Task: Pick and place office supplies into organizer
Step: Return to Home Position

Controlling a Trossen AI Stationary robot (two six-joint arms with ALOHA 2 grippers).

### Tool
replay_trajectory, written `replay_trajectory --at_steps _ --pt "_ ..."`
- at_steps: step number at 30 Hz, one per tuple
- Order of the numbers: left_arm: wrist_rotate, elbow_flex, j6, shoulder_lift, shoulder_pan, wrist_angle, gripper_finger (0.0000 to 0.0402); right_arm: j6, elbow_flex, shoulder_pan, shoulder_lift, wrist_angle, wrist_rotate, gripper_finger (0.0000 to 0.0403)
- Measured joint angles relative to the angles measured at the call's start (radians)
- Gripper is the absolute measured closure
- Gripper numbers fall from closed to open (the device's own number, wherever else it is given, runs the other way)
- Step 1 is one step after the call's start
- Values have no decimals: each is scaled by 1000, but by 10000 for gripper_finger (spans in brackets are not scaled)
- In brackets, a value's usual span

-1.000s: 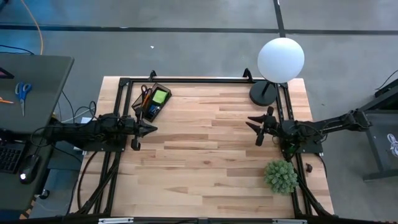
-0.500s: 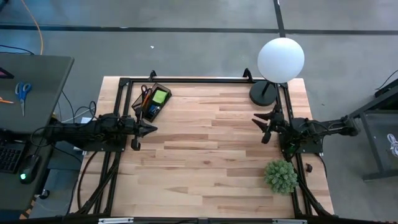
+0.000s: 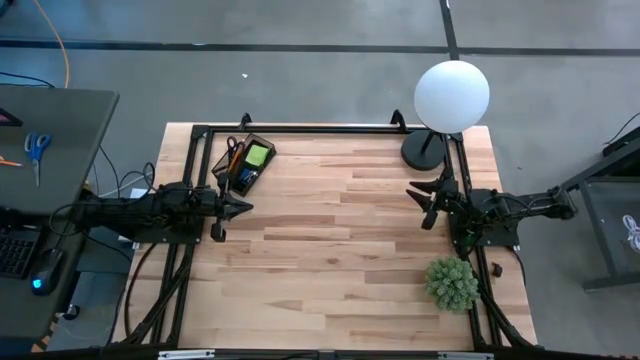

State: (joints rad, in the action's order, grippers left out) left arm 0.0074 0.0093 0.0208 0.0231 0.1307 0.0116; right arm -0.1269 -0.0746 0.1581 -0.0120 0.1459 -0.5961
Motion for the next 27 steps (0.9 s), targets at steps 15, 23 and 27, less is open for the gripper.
replay_trajectory --at_steps 15,23,27 --pt "0 0 0 0 0 0 401 -52 0 0 0 3 6 287" --pt "0 0 0 0 0 0 401 -50 0 0 0 3 6 287" --pt "0 0 0 0 0 0 401 -49 0 0 0 3 6 287"
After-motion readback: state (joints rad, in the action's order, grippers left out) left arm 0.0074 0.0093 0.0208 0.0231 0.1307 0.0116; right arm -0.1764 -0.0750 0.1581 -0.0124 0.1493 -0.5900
